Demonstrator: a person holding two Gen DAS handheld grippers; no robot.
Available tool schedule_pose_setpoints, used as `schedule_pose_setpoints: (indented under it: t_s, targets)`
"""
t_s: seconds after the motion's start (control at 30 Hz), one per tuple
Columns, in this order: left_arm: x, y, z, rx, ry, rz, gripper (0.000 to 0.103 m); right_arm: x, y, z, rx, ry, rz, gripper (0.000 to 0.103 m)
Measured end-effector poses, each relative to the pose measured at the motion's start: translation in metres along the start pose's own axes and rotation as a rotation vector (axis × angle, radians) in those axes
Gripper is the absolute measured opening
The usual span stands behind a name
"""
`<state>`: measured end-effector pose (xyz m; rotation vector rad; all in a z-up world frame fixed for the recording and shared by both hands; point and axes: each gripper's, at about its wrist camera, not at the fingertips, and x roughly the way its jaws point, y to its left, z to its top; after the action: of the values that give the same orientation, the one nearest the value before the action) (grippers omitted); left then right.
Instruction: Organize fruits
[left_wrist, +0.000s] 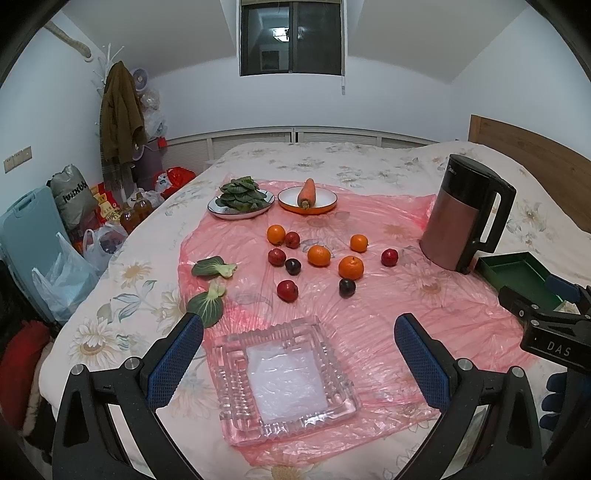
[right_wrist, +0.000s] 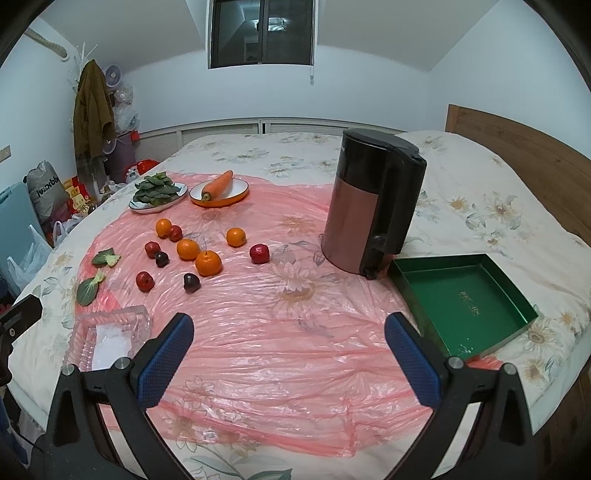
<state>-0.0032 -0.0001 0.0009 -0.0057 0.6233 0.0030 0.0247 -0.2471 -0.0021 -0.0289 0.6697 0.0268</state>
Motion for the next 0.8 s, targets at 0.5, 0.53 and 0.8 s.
schedule_pose_setpoints:
  t_s: [0.5,0.53,0.8]
  targets:
    - [-0.0009,-0.0033,-0.0023,0.012,-0.001,0.0,0.102,-0.0001,-0.0006,-0.0004,-0.003,0.002,-0.001,0.103]
    - [-0.0009,-0.0033,-0.0024,0.011,-0.001,0.0,0.102,-0.0001,-0.0006,-0.0004,-0.002,0.003,-0.001,0.103]
    - [-0.0008,-0.0028,-0.0051,0.016,0.004,-0.001,0.102,0.0008,-0.0024,-0.0028,-0.003,0.006,-0.007,0.103]
